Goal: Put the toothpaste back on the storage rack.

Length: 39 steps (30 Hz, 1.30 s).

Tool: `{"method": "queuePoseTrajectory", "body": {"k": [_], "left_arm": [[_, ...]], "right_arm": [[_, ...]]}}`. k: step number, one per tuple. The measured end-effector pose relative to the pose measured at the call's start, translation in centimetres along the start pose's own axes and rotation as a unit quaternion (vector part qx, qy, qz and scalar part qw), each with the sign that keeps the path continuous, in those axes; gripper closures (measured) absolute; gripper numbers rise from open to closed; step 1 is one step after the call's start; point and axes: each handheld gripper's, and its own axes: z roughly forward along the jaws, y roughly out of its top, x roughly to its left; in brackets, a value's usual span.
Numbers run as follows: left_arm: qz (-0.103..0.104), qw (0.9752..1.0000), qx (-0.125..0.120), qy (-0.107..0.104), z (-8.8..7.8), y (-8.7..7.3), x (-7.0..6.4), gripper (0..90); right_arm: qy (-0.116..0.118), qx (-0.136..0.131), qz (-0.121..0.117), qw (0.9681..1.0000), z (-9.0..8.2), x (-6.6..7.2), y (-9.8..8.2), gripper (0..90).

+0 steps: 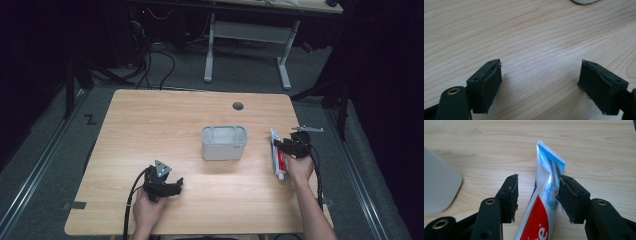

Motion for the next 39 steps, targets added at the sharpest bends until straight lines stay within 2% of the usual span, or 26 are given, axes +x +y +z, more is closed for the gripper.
{"method": "queuePoseTrajectory", "body": {"k": [5,11,14,18,21,23,30,34,36,39], "left_arm": [[0.0,1.0,0.001,0.0,0.0,0.0,0.0,19.2],[0.0,1.0,0.0,0.0,0.0,0.0,0.0,19.3],[0.0,1.0,0.001,0.0,0.0,0.0,0.0,19.3],[0.0,1.0,0.0,-0.001,0.0,0.0,0.0,19.3],[-0.001,1.0,0.0,-0.001,0.0,0.0,0.0,19.3],[0.0,1.0,0.0,-0.001,0.0,0.0,0.0,19.3],[-0.001,1.0,0.0,-0.001,0.0,0.0,0.0,19.3],[-0.001,1.0,0.0,-0.001,0.0,0.0,0.0,19.4],[-0.001,1.0,0.0,-0.001,0.0,0.0,0.0,19.4],[-0.001,1.0,0.0,-0.001,0.0,0.0,0.0,19.4]], "right_arm": [[-0.015,0.019,-0.004,0.9997,0.7,0.1,0.5,51.9],[-0.025,0.041,0.006,0.9988,1.7,-0.4,0.4,52.7],[-0.025,0.051,0.014,0.9983,2.0,-0.6,0.5,52.6],[-0.024,0.073,0.013,0.9969,2.7,-0.6,0.5,51.5],[-0.028,0.087,0.003,0.9958,3.3,-0.5,0.5,49.9],[-0.027,0.096,0.008,0.995,3.6,-0.4,0.6,50.1],[-0.029,0.098,0.006,0.9948,3.8,-0.3,0.7,51.9],[-0.032,0.115,-0.016,0.9928,4.0,0.3,1.1,54.0],[-0.039,0.121,-0.038,0.9911,4.2,1.0,1.1,54.8],[-0.048,0.13,-0.057,0.9887,4.3,1.5,1.2,56.4]]}}
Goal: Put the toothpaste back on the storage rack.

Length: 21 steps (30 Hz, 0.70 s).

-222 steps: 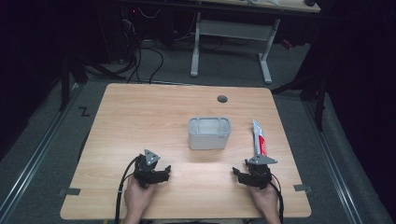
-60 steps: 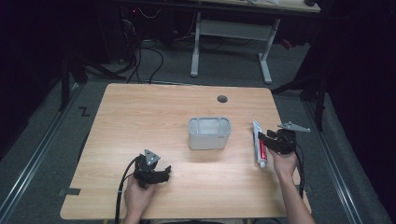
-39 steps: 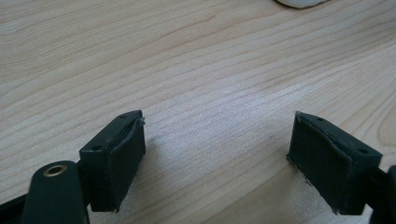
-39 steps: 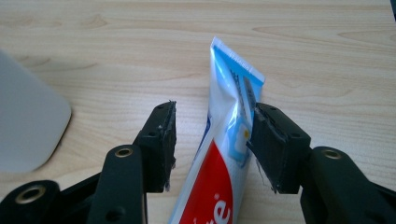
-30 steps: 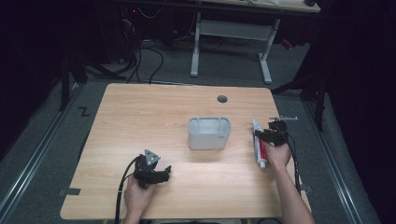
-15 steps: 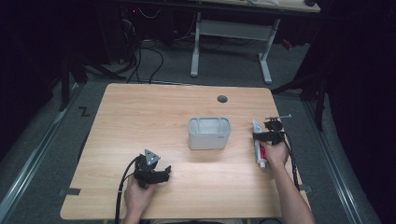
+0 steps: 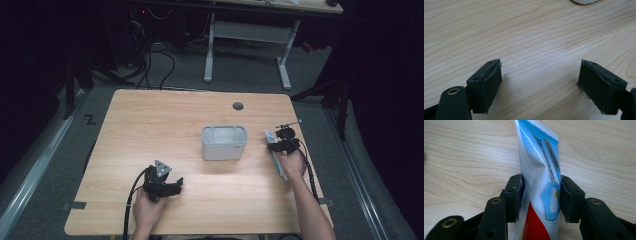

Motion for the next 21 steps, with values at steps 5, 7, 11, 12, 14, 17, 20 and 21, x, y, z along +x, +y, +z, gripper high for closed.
{"method": "queuePoseTrajectory", "body": {"k": [5,7,11,12,14,17,20,21], "left_arm": [[0.0,1.0,0.0,0.0,0.0,0.0,0.0,19.4],[0.0,1.0,0.0,0.0,0.0,0.0,0.0,19.4],[0.0,1.0,0.0,0.0,0.0,0.0,0.0,19.4],[0.0,1.0,0.0,0.0,0.0,0.0,0.0,19.4],[0.0,1.0,0.0,0.0,0.0,0.01,0.0,19.4],[0.0,1.0,0.0,0.0,0.0,0.0,0.0,19.4],[0.0,1.0,0.0,0.0,0.0,0.0,0.0,19.4],[0.0,1.0,0.0,0.0,0.0,0.0,0.0,19.4]], "right_arm": [[0.005,0.009,-0.013,0.9999,-0.08,0.38,0.19,65.7],[0.007,0.009,-0.017,0.9998,-0.09,0.42,0.21,67.3],[0.019,0.007,-0.014,0.9997,-0.2,0.18,0.16,70.2],[0.025,0.006,-0.009,0.9996,-0.24,0.08,0.14,70.6],[0.044,0.004,-0.002,0.999,-0.33,-0.33,0.17,71.2],[0.054,0.005,-0.011,0.9985,-0.43,-0.36,0.09,71.1],[0.06,-0.001,-0.018,0.9981,-0.75,-0.08,-0.06,71.1],[0.063,-0.005,-0.018,0.9979,-0.89,-0.04,-0.09,71.1]]}}
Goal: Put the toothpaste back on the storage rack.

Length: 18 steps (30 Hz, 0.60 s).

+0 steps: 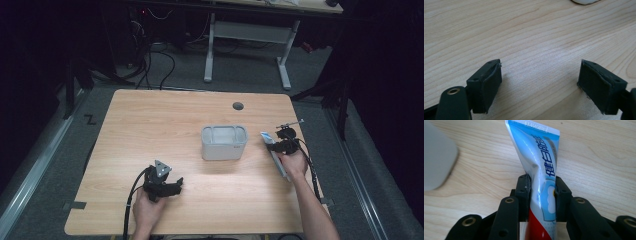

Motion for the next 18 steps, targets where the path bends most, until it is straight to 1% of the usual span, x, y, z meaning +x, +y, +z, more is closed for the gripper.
{"method": "queuePoseTrajectory", "body": {"k": [2,6,7,9,12,14,17,18], "left_arm": [[0.0,1.0,0.0,0.0,0.0,0.0,0.0,19.4],[0.0,1.0,0.0,0.0,0.0,0.0,0.0,19.4],[0.0,1.0,0.0,0.0,0.0,0.0,0.0,19.4],[0.0,1.0,0.0,0.0,0.0,0.0,0.0,19.4],[0.0,1.0,0.0,0.0,0.0,0.0,0.0,19.3],[0.0,1.0,0.0,0.0,0.0,0.0,0.0,19.3],[0.0,1.0,0.0,0.0,0.0,0.0,0.0,19.3],[0.0,1.0,0.0,0.0,0.0,0.0,0.0,19.3]], "right_arm": [[0.013,-0.009,-0.003,0.9999,-0.5,0.2,-0.1,71.0],[0.02,-0.022,-0.02,0.9994,-1.5,0.7,-0.1,71.0],[0.029,-0.031,-0.023,0.9988,-2.2,0.9,-0.1,71.0],[0.032,-0.036,-0.022,0.9986,-2.4,0.9,-0.1,71.0],[0.042,-0.052,-0.028,0.9974,-3.5,1.1,-0.2,70.9],[0.046,-0.057,-0.036,0.9967,-4.1,1.4,-0.3,70.9],[0.052,-0.062,-0.04,0.996,-4.6,1.6,-0.4,70.9],[0.06,-0.068,-0.041,0.995,-5.1,1.8,-0.4,70.9]]}}
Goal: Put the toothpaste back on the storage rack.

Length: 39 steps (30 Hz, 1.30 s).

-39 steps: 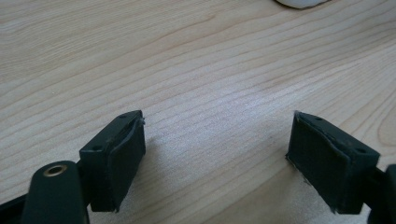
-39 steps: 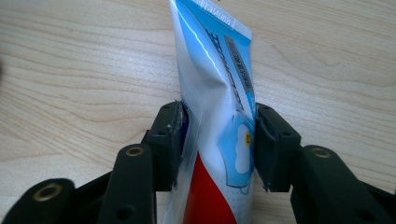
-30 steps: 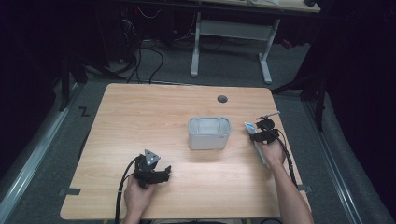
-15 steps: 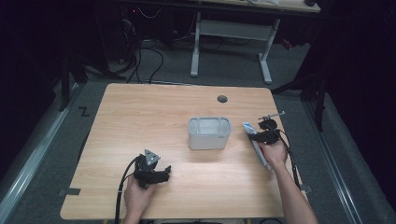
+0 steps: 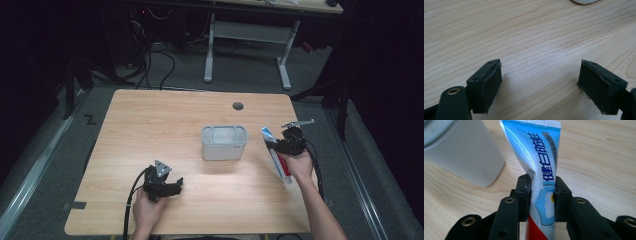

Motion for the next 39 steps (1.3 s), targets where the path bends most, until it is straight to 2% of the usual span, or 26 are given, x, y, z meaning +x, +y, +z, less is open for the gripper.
{"method": "queuePoseTrajectory", "body": {"k": [3,8,20,23,30,39], "left_arm": [[0.0,1.0,0.0,0.0,0.0,0.0,0.0,19.3],[0.0,1.0,0.0,0.0,0.0,0.0,0.0,19.3],[0.0,1.0,0.0,0.0,0.0,0.0,0.0,19.3],[0.0,1.0,0.0,0.0,0.0,0.0,0.0,19.3],[0.0,1.0,0.0,0.0,0.0,0.0,0.0,19.3],[0.0,1.0,0.0,0.0,0.0,0.0,0.0,19.3]], "right_arm": [[0.007,-0.008,-0.004,0.9999,-0.5,0.3,0.0,71.0],[0.025,-0.025,-0.026,0.9991,-1.7,1.4,0.0,71.2],[0.067,-0.047,-0.031,0.9962,-3.1,2.5,0.2,71.6],[0.065,-0.051,-0.04,0.9958,-3.5,2.9,0.3,71.5],[0.067,-0.057,-0.045,0.9951,-3.5,3.3,0.7,71.5],[0.08,-0.076,-0.065,0.9918,-4.4,4.7,2.1,71.6]]}}
